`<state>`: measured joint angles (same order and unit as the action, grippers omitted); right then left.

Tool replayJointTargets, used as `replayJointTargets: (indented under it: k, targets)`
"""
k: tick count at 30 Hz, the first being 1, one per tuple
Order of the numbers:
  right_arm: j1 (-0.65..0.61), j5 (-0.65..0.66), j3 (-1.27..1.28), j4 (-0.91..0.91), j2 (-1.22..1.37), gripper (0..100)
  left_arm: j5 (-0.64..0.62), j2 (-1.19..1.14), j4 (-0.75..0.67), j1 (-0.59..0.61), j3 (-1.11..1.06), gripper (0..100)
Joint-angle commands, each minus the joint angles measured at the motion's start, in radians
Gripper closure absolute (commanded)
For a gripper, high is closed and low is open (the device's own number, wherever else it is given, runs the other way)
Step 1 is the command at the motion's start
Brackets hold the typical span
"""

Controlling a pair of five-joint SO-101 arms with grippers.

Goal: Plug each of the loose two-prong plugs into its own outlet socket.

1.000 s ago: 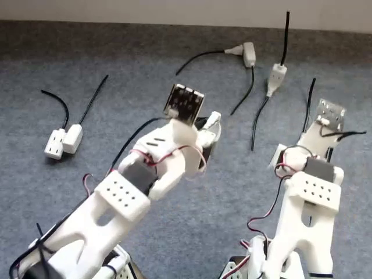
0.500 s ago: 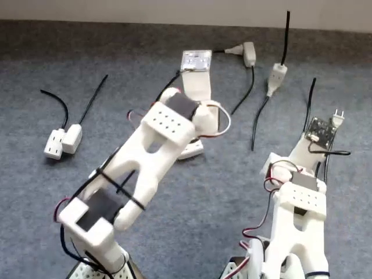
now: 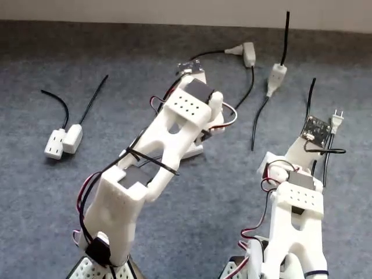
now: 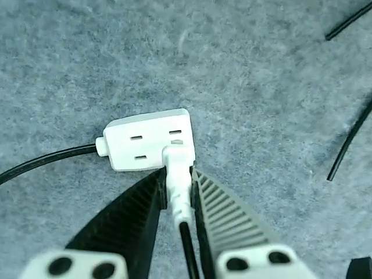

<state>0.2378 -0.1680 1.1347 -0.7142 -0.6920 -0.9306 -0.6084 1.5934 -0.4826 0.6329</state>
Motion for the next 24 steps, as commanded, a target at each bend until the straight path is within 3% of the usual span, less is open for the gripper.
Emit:
replayJointTargets:
  k: [1, 8, 12, 24]
  targets:
    - [-0.007, -0.006, -0.005, 0.016, -0.012, 99.1, -0.025, -0.008, 0.035, 0.012, 0.087, 99]
    - [-0.007, -0.006, -0.005, 0.016, -0.012, 99.1, -0.029, -0.050, 0.034, 0.041, 0.110, 99]
    - [-0.007, -0.006, -0.005, 0.016, -0.012, 99.1, -0.103, -0.081, 0.040, 0.045, 0.108, 99]
    - [-0.007, -0.006, -0.005, 0.016, -0.012, 99.1, -0.112, -0.090, 0.040, -0.015, 0.131, 99]
